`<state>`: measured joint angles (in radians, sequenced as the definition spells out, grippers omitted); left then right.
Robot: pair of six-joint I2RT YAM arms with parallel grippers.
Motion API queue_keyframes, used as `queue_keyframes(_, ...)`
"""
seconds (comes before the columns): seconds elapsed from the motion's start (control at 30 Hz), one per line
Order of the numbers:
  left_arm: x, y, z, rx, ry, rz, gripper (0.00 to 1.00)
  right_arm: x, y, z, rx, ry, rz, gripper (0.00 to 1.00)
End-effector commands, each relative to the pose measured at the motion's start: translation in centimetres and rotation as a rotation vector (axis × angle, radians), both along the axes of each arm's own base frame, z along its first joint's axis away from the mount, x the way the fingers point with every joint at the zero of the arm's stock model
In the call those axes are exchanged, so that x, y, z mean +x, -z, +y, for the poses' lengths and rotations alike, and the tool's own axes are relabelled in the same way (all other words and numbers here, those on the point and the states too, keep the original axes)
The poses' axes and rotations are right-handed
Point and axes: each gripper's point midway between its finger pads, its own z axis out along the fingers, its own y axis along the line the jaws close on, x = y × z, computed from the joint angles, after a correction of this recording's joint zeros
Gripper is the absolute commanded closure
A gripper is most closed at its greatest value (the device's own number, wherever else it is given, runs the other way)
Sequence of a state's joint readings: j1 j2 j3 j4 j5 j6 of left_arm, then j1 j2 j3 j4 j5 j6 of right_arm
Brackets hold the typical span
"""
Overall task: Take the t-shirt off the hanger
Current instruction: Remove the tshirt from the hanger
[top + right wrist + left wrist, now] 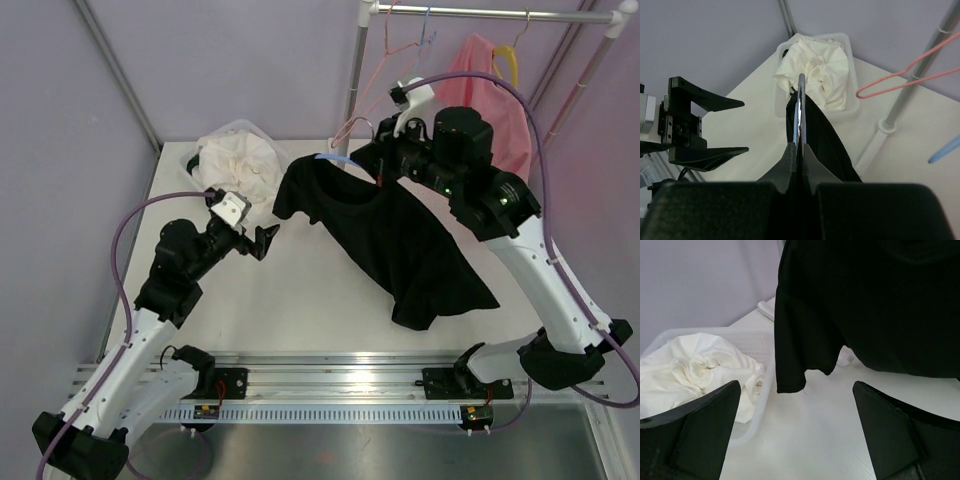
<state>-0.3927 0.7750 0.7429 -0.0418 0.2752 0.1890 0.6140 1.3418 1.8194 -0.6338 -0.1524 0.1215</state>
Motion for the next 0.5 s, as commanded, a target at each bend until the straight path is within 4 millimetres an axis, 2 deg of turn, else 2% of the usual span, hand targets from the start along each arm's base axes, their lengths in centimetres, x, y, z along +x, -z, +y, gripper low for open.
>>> queue_keyframes(0.0,-0.4,-3.0,0.5,-0.065,-0.024,-0.111,0.01,0.6,-3.8,1.8,0.024,0.045,-0.131,1.00)
queue_keyframes(0.03,-0.9,-3.1,0.3,-0.063,0.001,-0.125,0.01,1.0,-3.8,2.2,0.022,0.060,-0.134,1.00)
queue_keyframes(0.07,-2.3,-3.7,-0.3,-0.053,0.069,-0.173,0.01,1.5,-3.8,3.0,0.022,0.051,-0.139,1.00)
queue_keyframes(0.2,-5.6,-2.8,-1.4,-0.034,0.216,-0.264,0.01,1.8,-3.8,5.4,0.038,0.007,-0.146,1.00)
queue_keyframes(0.27,-7.2,-3.6,-1.6,-0.043,0.269,-0.334,0.01,2.1,-3.5,6.9,0.040,-0.011,-0.144,1.00)
queue_keyframes(0.33,-7.8,-3.6,-1.9,-0.045,0.299,-0.353,0.01,1.4,-3.5,8.5,0.046,-0.068,-0.152,1.00)
queue_keyframes(0.43,-7.8,-3.9,-1.7,-0.055,0.288,-0.362,0.01,1.4,-3.0,10.6,0.041,-0.089,-0.174,1.00)
queue_keyframes(0.47,-7.8,-3.9,-1.8,-0.056,0.292,-0.358,0.01,0.8,-3.1,12.0,0.041,-0.119,-0.205,1.00)
